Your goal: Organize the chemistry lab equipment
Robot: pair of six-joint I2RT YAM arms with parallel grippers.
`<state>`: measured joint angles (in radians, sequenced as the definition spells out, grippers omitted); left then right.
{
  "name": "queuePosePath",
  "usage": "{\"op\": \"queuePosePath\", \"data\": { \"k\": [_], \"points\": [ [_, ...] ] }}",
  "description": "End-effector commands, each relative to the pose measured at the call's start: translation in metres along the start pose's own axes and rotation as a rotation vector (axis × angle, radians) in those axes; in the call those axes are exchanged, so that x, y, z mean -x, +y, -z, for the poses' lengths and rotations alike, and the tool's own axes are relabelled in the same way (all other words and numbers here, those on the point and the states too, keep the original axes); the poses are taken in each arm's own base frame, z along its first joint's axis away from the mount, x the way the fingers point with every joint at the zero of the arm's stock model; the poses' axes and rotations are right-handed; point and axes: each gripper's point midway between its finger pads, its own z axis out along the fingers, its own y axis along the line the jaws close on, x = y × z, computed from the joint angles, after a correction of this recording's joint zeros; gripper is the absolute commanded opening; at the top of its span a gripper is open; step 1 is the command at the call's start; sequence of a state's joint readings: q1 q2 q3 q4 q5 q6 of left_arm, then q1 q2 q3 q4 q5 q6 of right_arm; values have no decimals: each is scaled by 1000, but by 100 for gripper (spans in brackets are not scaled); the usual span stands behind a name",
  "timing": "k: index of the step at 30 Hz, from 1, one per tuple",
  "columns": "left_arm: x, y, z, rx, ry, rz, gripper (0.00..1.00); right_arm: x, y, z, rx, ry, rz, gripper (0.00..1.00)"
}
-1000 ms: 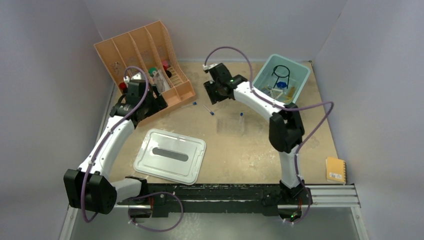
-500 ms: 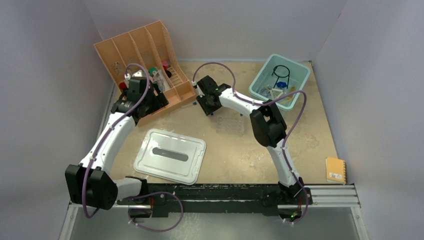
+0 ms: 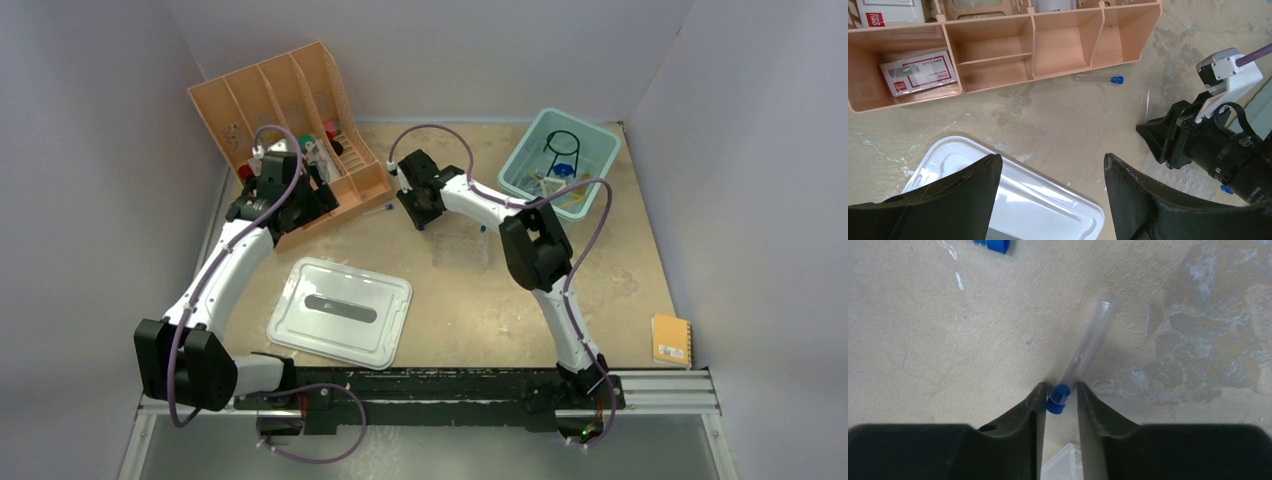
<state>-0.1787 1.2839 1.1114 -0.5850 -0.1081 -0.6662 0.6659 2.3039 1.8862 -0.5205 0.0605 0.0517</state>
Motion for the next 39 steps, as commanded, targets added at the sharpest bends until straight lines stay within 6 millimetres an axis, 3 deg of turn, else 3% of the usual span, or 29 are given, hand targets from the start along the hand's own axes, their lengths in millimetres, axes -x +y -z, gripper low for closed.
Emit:
{"op": "queuePosePath", "data": {
  "k": [1, 6, 9, 17, 21, 25, 30, 39],
  "points": [
    [27, -18, 3, -54, -72, 21, 74, 3, -3, -5, 8, -4, -22, 26],
    [23, -27, -5, -87, -47, 51, 74, 7, -7, -5, 7, -15, -34, 9],
    [21, -37, -11, -132, -24, 63, 76, 24, -5, 12, 58, -84, -41, 3],
    [19, -98, -22, -411, 62, 126, 77, 79, 3, 110, 291, -372, -11, 2],
    [24, -132, -20, -582, 97, 155, 77, 90, 13, 160, 412, -473, 93, 1],
    [36, -173, -1, -809, 116, 176, 77, 89, 20, 192, 468, -522, 194, 0],
    [35, -203, 28, -982, 104, 126, 79, 82, 26, 214, 509, -535, 260, 0],
    [33, -204, 42, -1030, 52, 128, 73, 77, 26, 214, 508, -513, 274, 0]
  ]
}}
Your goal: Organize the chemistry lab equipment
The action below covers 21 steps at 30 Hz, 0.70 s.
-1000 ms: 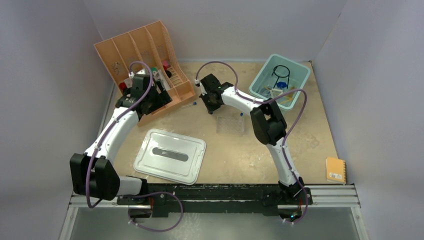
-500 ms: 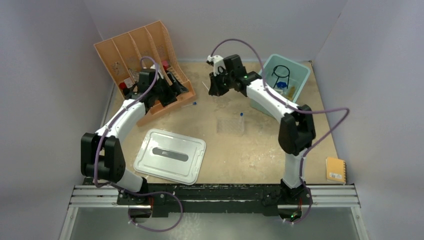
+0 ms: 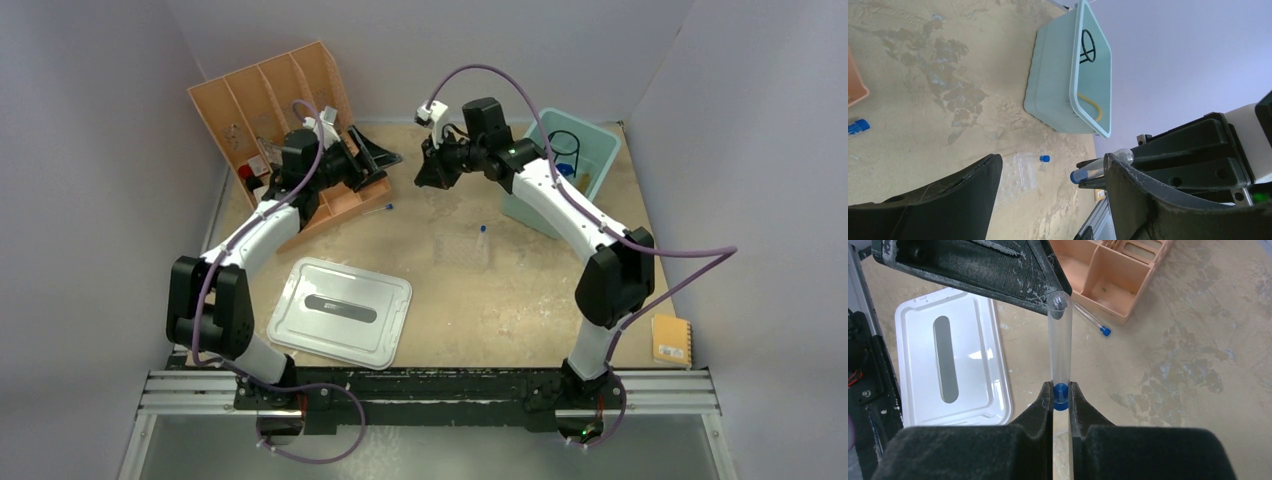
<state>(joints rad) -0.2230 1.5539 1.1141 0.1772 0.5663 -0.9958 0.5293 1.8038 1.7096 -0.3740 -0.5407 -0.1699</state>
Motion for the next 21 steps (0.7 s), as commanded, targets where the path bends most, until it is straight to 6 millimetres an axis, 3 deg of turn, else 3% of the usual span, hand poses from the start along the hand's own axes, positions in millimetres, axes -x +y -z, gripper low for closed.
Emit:
{"op": "queuePosePath", "data": {
  "k": [1, 6, 10, 12, 14, 17, 21],
  "points": [
    [12, -61, 14, -204, -49, -85, 71, 2, 13, 4, 53, 6, 37, 0],
    [22, -61, 17, -177, -108, -97, 69, -5, 10, 0, 46, 28, 31, 0],
    [38, -64, 20, -143, -186, -115, 75, -11, 8, -1, 45, 41, 37, 0],
    [36, -72, 19, -182, -168, -109, 77, -13, 9, -2, 50, 44, 41, 0],
    [27, -76, 13, -219, -121, -112, 77, -13, 9, -3, 55, 47, 42, 0],
    [0, -65, -4, -169, -9, -147, 76, -11, 12, -2, 71, 42, 49, 0],
    [-22, -47, -18, -76, 85, -180, 65, -12, 13, 0, 78, 47, 55, 0]
  ]
}}
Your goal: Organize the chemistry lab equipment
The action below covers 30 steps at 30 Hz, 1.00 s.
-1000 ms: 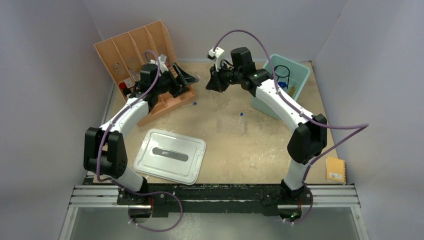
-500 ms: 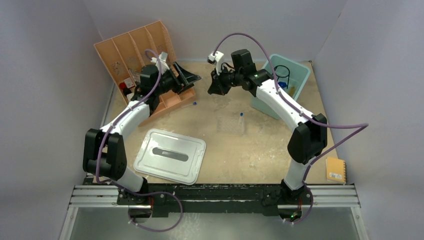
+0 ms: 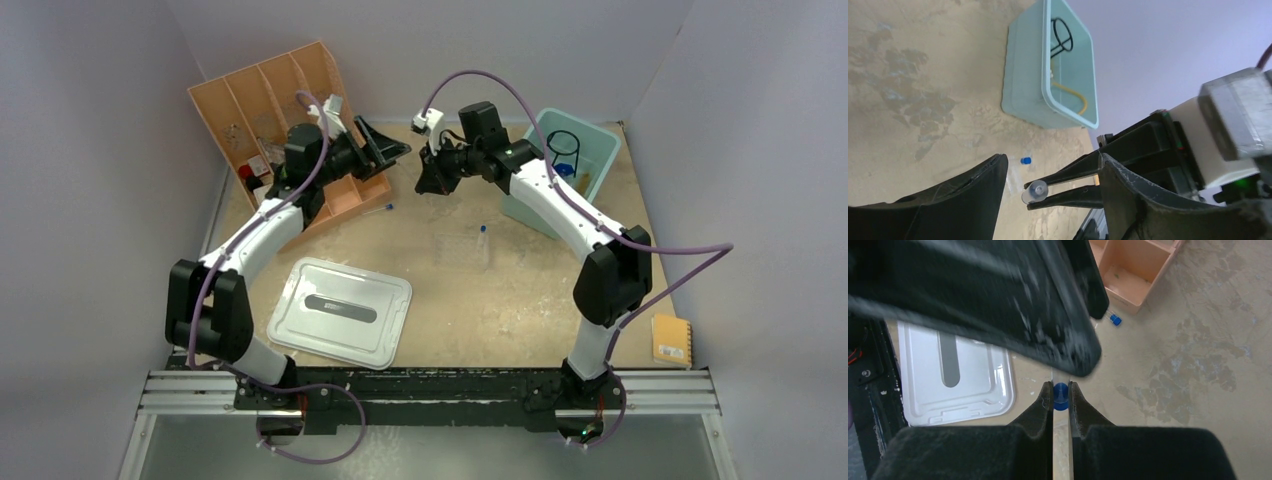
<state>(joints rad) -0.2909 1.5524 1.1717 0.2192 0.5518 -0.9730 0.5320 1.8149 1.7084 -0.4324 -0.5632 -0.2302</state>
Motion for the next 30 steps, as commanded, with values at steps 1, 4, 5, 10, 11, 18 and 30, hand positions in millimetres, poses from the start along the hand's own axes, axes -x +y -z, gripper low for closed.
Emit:
{"op": "queuePosePath", "data": {
  "k": [1, 4, 5, 10, 11, 18, 30],
  "points": [
    [-18, -3, -10, 21, 99, -87, 59, 4, 8, 2, 39, -7, 32, 0],
    [-19, -2, -8, 28, 103, -103, 48, 2, 8, 3, 31, -3, 34, 0],
    [-19, -1, -8, 35, 108, -106, 43, 1, 7, 3, 27, -2, 33, 0],
    [-25, 6, -2, 80, 152, -142, 31, -2, 1, 3, -5, 12, 37, 0],
    [-24, 6, -1, 85, 150, -149, 28, -2, 0, 3, -15, 15, 40, 0],
    [-22, -2, -5, 48, 143, -131, 0, -2, 2, 11, -19, 17, 71, 0],
    [14, -68, 7, -169, -53, -46, 0, 57, 5, 67, -218, -344, -105, 75]
  ]
}}
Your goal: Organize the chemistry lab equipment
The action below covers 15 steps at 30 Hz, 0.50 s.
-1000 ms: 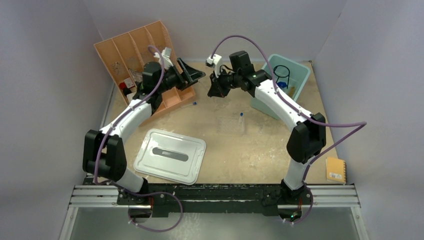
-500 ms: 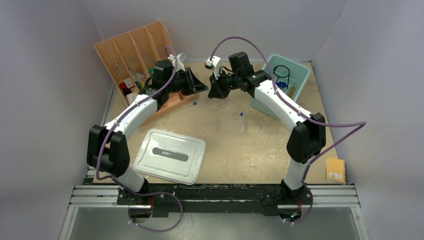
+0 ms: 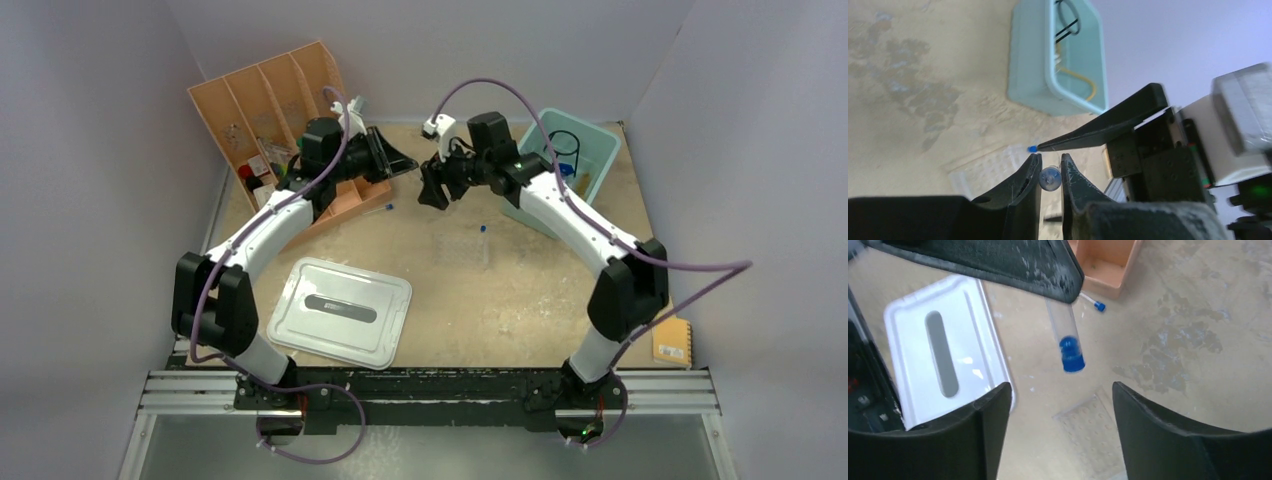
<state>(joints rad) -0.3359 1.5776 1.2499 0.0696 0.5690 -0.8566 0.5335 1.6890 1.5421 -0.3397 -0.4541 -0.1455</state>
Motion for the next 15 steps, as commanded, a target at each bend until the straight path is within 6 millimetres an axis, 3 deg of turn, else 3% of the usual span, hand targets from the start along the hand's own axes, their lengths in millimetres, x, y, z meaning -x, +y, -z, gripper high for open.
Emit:
{"op": "queuePosePath", "data": {
  "k": [1, 5, 9, 11, 15],
  "points": [
    [44, -71, 23, -231, -193, 45, 0, 79, 7, 56, -104, -386, -110, 79],
    [56, -100, 39, -352, -241, 176, 0, 113, 14, 87, -106, -588, -327, 82],
    [64, -111, 51, -370, -277, 267, 0, 137, 30, 107, 15, -721, -564, 78],
    [65, -116, 56, -385, -282, 294, 0, 141, 28, 106, 33, -727, -692, 70],
    [58, -120, 65, -399, -274, 301, 0, 132, 26, 99, 70, -725, -896, 68]
  ]
}}
